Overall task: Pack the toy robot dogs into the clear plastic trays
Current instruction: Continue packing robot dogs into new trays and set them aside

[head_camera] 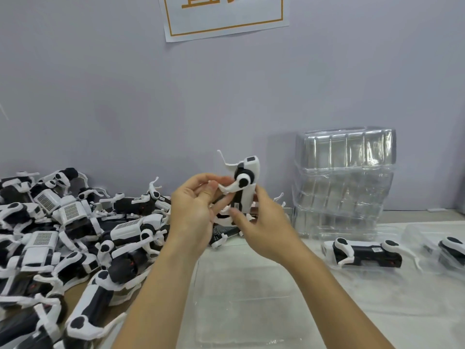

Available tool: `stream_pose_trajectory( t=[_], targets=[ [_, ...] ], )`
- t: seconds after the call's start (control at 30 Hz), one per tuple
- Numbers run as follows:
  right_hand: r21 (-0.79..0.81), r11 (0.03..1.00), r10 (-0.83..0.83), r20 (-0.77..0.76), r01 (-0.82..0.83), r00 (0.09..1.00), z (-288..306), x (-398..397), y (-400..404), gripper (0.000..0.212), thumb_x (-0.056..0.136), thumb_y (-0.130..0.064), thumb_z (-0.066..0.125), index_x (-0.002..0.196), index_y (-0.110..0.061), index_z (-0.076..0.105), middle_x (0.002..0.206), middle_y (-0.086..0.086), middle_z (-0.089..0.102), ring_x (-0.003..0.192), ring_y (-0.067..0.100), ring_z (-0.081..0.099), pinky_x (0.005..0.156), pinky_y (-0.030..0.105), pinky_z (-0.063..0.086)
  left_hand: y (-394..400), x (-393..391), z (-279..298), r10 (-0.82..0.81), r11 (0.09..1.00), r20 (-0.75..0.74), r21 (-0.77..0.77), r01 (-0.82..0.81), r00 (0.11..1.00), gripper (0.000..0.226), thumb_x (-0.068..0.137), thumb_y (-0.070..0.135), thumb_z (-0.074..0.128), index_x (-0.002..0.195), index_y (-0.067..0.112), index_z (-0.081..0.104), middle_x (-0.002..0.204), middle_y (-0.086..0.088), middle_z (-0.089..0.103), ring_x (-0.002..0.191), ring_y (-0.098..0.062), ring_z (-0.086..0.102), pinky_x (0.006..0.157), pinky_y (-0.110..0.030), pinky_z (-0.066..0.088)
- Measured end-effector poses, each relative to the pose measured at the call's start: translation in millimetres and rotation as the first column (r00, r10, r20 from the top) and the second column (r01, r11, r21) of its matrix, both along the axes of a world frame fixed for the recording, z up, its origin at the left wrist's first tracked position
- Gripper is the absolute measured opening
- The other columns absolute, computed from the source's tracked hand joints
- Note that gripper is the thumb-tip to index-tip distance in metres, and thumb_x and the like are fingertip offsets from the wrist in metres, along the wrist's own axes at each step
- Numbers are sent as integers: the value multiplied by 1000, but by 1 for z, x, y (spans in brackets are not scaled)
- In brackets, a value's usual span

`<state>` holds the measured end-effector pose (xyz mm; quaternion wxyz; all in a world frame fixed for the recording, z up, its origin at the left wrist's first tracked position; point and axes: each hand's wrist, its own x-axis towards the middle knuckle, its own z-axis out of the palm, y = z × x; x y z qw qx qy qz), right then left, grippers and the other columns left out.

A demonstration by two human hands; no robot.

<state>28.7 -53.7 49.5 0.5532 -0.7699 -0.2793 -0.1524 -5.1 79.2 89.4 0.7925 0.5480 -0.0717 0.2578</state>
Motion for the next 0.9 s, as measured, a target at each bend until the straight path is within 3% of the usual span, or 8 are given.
stream_pose_trajectory(
  t=[0.1,0.27,0.37,0.43,0.57,0.7,0.8,0.9],
  targets=[
    [124,983,-139,34,134,990,3,2,-2,14,92,-33,66,100,-26,56,88,-10,68,85,9,66,76,39,56,-8,-1,-1,-158,986,-3,-54,158,987,27,101,-4,43,88,1,66,96,-17,75,97,-29,73,79,-31,60],
    [106,966,-246,76,237,966,4,3,-8,17,90,-39,66,88,-24,59,76,-10,66,72,8,63,65,36,54,-6,-2,-1,-242,970,-35,21,242,970,20,100,0,48,97,0,68,105,-21,73,106,-32,70,91,-35,58],
    [75,963,-262,41,259,964,2,5,-11,9,93,-33,59,94,-27,53,68,-6,65,61,9,61,58,33,50,-8,-6,6,-190,977,-73,87,197,979,17,101,6,51,109,4,66,104,-18,74,97,-28,72,82,-31,59],
    [101,958,-261,-74,267,963,3,6,-17,11,92,-32,54,100,-28,48,72,-3,66,64,11,63,63,40,54,-11,-9,13,-24,983,-66,182,36,998,17,100,8,53,114,12,63,104,-12,73,85,-21,71,73,-29,57],
    [291,955,55,-389,65,920,9,6,-32,19,87,-30,50,104,-24,56,101,10,68,97,29,67,86,51,56,-13,-12,22,301,858,32,427,-285,953,25,99,21,56,121,34,55,118,10,58,102,-5,59,91,-34,51],
    [399,883,409,-398,-246,821,13,1,-35,23,94,-20,58,116,-22,64,101,5,73,95,21,70,78,38,58,-16,-11,26,123,879,-134,474,-46,983,28,104,41,41,130,42,53,133,12,53,123,-12,54,104,-40,46],
    [243,917,388,-374,-315,842,15,-2,-35,31,86,-30,63,118,-31,65,103,3,75,100,22,71,91,44,54,-15,-8,29,31,872,-223,482,83,974,24,104,36,44,114,35,66,120,4,65,109,-18,66,92,-40,57],
    [110,952,307,-331,-286,892,18,-3,-35,24,95,-16,62,115,-30,66,100,3,76,93,20,72,87,42,56,-1,-9,26,105,832,-193,554,20,976,10,96,26,61,97,33,69,97,11,71,97,-16,68,81,-36,57]
  ],
)
